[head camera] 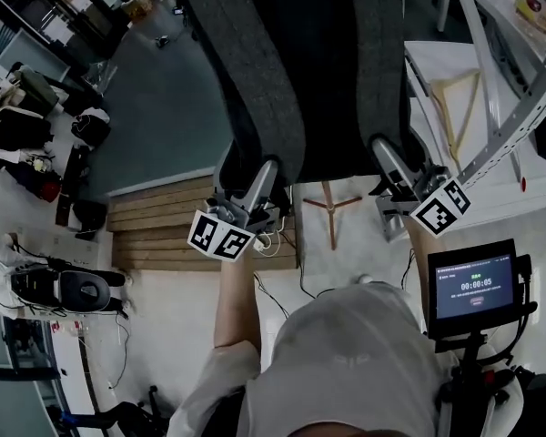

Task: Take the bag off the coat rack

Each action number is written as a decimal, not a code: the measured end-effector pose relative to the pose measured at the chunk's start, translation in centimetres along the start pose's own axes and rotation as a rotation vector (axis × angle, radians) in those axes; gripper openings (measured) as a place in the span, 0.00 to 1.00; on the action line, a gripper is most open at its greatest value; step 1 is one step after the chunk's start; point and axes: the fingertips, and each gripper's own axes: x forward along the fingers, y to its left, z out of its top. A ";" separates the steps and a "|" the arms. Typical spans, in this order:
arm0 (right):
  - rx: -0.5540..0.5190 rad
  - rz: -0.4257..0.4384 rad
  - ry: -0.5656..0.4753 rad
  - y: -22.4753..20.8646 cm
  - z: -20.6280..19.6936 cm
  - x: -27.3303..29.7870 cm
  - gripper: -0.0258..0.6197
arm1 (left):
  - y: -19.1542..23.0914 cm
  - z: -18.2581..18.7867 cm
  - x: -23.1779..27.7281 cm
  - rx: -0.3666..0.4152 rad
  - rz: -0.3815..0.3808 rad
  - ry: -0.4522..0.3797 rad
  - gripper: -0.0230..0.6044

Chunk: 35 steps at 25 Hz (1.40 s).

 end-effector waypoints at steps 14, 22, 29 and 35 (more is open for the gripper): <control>-0.001 0.170 -0.175 5.5 3.2 0.9 0.48 | -3.0 6.5 -1.7 0.124 -0.014 -0.197 0.55; 0.059 0.323 -0.174 9.4 2.7 5.0 0.48 | -3.2 11.8 -5.4 0.248 0.072 -0.270 0.55; 0.160 0.502 -0.133 16.1 0.7 8.3 0.48 | -5.2 17.5 -12.2 0.386 0.220 -0.314 0.55; 0.306 0.688 -0.059 23.0 -5.6 12.7 0.48 | -5.0 21.2 -21.1 0.527 0.418 -0.328 0.55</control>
